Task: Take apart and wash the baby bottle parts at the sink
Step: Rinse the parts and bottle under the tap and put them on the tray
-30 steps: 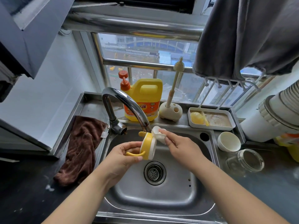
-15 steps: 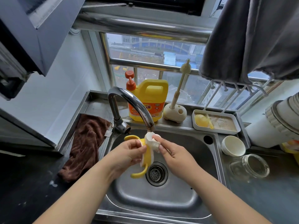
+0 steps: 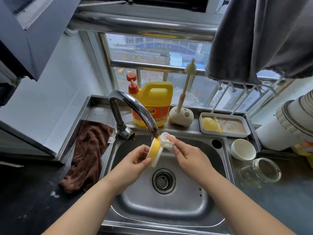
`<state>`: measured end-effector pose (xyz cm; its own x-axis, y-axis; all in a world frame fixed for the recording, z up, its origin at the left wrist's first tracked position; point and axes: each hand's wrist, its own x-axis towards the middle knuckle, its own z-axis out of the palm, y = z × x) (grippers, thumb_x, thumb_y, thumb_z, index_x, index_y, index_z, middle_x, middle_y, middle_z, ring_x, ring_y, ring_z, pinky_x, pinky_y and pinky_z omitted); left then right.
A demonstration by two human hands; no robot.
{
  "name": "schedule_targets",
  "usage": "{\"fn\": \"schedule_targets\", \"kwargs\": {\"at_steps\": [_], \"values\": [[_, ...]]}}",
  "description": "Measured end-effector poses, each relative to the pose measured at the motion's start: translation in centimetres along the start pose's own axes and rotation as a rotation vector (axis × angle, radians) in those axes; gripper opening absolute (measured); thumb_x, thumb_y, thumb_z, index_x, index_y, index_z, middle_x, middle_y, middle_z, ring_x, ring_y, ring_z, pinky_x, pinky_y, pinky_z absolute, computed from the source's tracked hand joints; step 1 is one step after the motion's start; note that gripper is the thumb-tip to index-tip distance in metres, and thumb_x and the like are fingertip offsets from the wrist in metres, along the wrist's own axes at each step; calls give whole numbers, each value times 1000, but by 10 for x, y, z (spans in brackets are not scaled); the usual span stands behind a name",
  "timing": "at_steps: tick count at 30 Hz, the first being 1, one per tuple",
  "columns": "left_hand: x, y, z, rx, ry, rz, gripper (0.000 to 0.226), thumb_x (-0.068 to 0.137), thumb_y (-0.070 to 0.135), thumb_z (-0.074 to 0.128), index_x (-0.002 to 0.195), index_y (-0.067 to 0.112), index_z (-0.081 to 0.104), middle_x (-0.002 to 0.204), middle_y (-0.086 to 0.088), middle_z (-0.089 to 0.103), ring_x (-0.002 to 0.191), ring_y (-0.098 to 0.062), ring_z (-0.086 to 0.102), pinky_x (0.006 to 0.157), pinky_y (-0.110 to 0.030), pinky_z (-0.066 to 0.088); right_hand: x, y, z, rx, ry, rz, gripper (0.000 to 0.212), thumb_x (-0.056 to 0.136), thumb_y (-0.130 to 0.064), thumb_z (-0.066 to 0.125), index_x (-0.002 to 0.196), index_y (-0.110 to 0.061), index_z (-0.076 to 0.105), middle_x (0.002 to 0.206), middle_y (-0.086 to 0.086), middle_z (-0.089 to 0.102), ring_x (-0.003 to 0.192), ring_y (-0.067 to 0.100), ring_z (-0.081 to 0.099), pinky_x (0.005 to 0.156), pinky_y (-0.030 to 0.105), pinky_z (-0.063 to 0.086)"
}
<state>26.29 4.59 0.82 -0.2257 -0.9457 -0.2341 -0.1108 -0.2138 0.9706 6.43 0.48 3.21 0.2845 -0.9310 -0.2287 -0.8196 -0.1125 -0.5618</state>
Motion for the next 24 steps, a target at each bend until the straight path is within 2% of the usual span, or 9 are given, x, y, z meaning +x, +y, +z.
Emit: {"fn": "schedule_targets", "kwargs": {"at_steps": [3,6,9,11,14,16,19,21,24], "values": [[0,-2,-1,-34,-29,-3,14,96,4,49,104,9,59,88,-2,59,83,-6,52,78,-15,41,-9,-4,-3,-20,-18,-62,39,100,-40,37,135,-57,36,116,-9,66,103,16,59,80,30,46],[0,-2,5,-171,-30,-17,13,92,16,55,104,12,59,89,-3,59,82,-8,52,78,-19,42,-3,1,-6,-21,5,-34,39,100,-40,35,135,-56,35,113,-7,67,100,16,59,76,31,46],[5,5,13,-400,42,-98,14,89,29,59,94,17,57,82,-1,55,73,-10,49,70,-24,40,-5,-4,-8,10,3,-59,40,100,-39,37,135,-57,36,111,-9,67,100,16,60,75,31,45],[11,8,13,-350,115,-121,20,89,37,49,88,19,56,74,3,54,65,-7,46,64,-23,37,-9,-7,-8,-17,-14,-87,40,99,-39,38,135,-58,35,108,-10,67,99,16,59,71,28,40],[15,7,8,-227,176,-89,19,96,20,47,82,14,58,67,5,56,61,-5,46,57,-16,37,-12,-11,-4,-75,-38,-114,40,99,-41,36,136,-58,33,116,-11,64,105,15,57,77,29,43],[15,5,3,-185,203,-88,20,97,10,47,82,11,61,69,4,58,63,-5,48,60,-15,39,-11,-13,-1,-90,-37,-109,41,100,-41,35,137,-58,31,118,-11,64,107,16,57,81,31,44],[12,2,-1,-198,204,-90,19,96,9,47,83,10,61,72,2,59,67,-6,48,65,-18,37,-3,-6,-5,-99,-9,-41,40,101,-42,32,138,-56,30,116,-7,64,106,17,57,80,32,45],[10,0,0,-234,206,-95,18,96,8,47,84,9,60,69,4,59,64,-3,48,63,-17,36,-6,-7,-6,-106,-20,-75,41,100,-41,33,138,-57,30,116,-9,64,106,16,57,82,32,45],[8,3,2,-351,220,-83,13,90,16,50,85,8,60,69,1,59,66,-9,48,66,-24,36,-11,-15,-1,-93,-39,-134,41,100,-41,35,137,-58,31,113,-10,64,99,14,58,80,32,46]]}}
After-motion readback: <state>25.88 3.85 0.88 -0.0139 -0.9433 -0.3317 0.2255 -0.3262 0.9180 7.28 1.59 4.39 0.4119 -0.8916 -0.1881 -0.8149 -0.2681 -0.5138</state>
